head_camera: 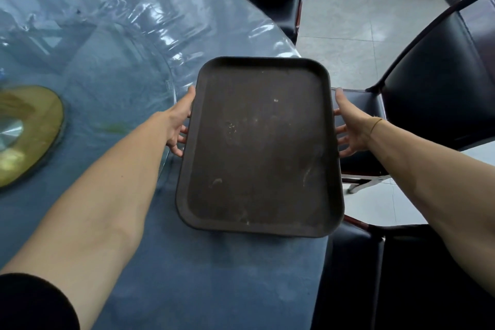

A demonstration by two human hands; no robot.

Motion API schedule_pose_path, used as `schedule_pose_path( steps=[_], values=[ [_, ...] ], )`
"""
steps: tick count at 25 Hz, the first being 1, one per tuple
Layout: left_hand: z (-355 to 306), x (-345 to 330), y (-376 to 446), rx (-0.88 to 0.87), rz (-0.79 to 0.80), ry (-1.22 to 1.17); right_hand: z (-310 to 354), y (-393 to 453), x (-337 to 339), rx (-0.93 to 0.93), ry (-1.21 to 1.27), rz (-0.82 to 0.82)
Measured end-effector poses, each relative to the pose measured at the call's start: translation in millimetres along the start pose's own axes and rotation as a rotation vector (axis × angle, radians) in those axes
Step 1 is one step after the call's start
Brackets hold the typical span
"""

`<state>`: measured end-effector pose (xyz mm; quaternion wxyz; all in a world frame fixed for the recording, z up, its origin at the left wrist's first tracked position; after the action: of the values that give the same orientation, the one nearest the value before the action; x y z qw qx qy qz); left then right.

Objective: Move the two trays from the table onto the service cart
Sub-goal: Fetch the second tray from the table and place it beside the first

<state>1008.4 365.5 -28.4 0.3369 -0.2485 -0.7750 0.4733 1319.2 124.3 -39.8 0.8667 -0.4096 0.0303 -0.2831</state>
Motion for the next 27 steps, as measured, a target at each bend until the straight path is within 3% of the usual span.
schedule_pose_path(
  steps=[9,18,27],
  values=[
    [14.6,-38.3,-76.0,0.010,0.068,0.036,-2.5,-77.6,52.5,0.036,0.014,-0.018],
    [-17.2,-102.3,-189.1,-0.123,0.128,0.132,-11.3,-187.1,155.3,0.127,0.093,-0.131],
    [-33.5,-230.8,-310.4,-0.279,0.205,0.269,-70.9,-319.8,297.8,0.201,0.156,-0.306]
  ],
)
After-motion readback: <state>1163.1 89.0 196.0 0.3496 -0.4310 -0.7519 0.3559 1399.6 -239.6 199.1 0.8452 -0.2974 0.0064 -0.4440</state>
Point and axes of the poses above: each hand's wrist, its own y-axis towards the middle knuckle, its own x-axis out of the back of the hand, z = x × y, the point moved 7 cm from there along y, towards the middle knuckle, and after that the axes turned 10 degrees about x, right-handed, at the moved point
